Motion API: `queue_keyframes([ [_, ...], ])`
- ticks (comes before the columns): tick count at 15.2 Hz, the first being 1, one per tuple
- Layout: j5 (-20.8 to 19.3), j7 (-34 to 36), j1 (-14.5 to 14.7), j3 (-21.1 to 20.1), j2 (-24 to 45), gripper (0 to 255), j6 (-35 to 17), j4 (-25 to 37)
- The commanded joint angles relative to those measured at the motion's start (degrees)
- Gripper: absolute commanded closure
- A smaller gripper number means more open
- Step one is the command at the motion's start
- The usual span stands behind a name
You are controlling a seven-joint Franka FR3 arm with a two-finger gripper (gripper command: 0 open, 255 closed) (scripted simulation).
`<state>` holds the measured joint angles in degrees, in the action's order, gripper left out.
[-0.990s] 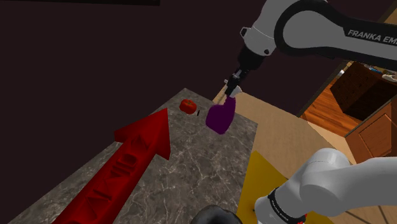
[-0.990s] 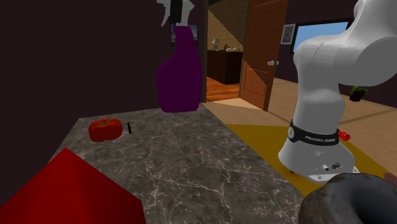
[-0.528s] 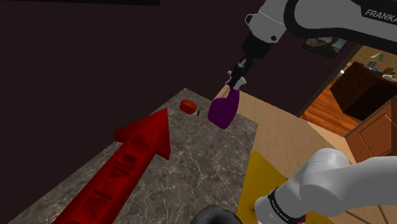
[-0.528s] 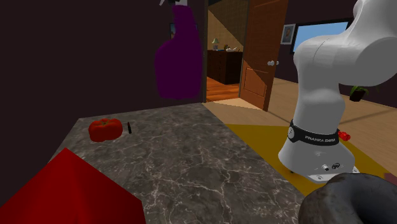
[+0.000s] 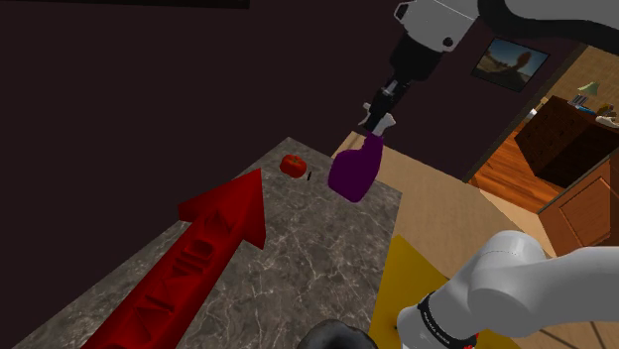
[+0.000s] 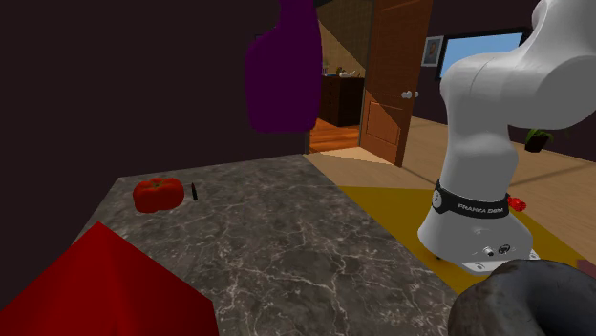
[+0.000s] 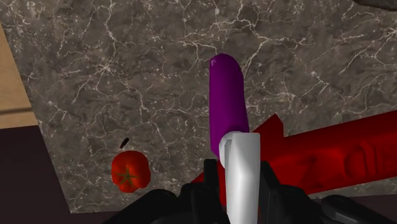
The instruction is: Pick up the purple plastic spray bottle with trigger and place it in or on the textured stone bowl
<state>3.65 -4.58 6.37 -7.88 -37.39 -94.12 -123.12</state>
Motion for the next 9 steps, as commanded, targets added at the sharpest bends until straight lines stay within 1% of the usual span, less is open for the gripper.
queue_keyframes([
  [1,1.0,2.1,0.8,-1.6,-2.5,255,2.3,-0.1],
  [9,5.5,10.6,3.6,-8.1,-9.0,255,10.2,1.9],
])
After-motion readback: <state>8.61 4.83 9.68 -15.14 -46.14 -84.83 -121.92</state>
